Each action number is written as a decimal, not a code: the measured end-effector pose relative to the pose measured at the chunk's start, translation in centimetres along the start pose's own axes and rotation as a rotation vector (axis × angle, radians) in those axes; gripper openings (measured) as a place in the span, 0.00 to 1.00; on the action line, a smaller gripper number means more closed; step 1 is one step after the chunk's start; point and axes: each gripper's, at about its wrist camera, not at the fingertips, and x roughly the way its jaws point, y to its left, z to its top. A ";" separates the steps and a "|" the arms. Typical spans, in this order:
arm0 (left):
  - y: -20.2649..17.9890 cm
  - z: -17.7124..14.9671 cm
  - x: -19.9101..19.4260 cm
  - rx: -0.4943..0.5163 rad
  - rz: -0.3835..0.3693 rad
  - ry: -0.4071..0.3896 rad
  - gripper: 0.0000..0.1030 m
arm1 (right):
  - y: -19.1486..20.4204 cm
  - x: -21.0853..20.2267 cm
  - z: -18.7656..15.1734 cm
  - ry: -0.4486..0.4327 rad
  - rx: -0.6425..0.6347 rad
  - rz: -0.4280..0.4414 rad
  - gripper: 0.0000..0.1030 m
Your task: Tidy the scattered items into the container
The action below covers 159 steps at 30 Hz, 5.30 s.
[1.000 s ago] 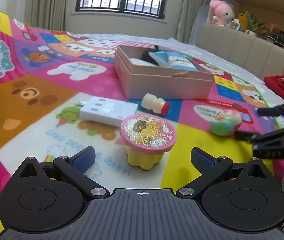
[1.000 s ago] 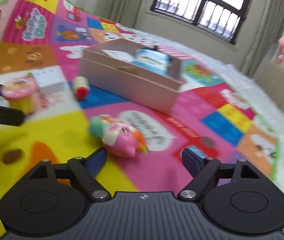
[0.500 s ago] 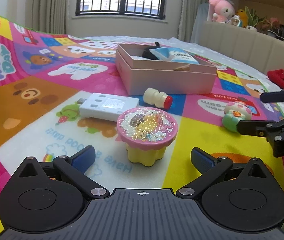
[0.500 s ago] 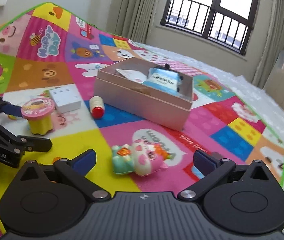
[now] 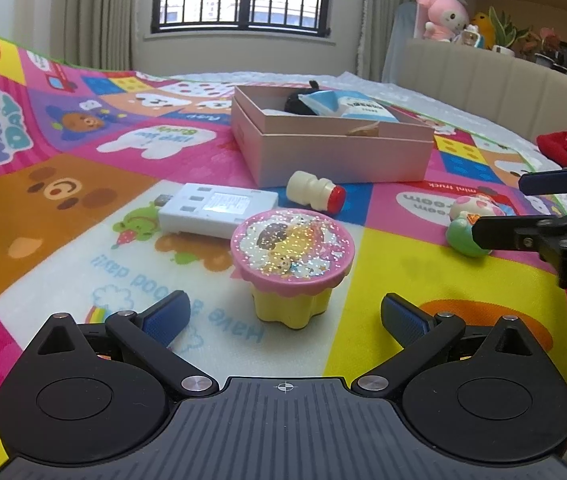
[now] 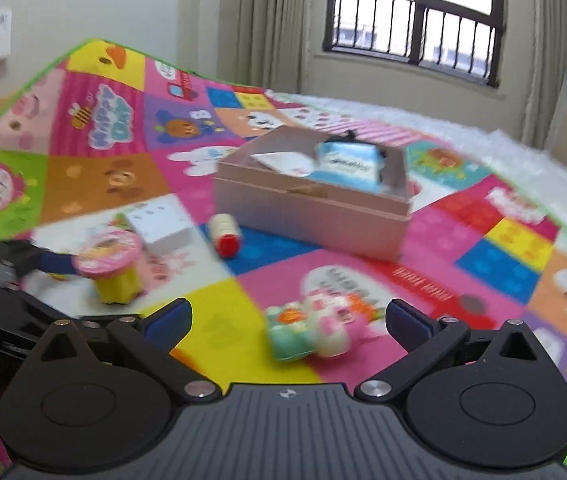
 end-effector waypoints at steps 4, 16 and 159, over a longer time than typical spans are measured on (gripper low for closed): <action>0.0 0.0 0.0 0.002 0.001 0.000 1.00 | -1.5 1.7 -0.3 0.043 0.052 0.000 1.00; 0.2 -0.1 0.0 0.001 -0.003 0.005 1.00 | 0.4 2.0 -0.5 0.061 0.055 0.042 1.00; 0.8 2.7 3.9 0.067 -0.041 0.012 1.00 | 0.3 7.9 5.5 0.123 0.184 0.174 0.37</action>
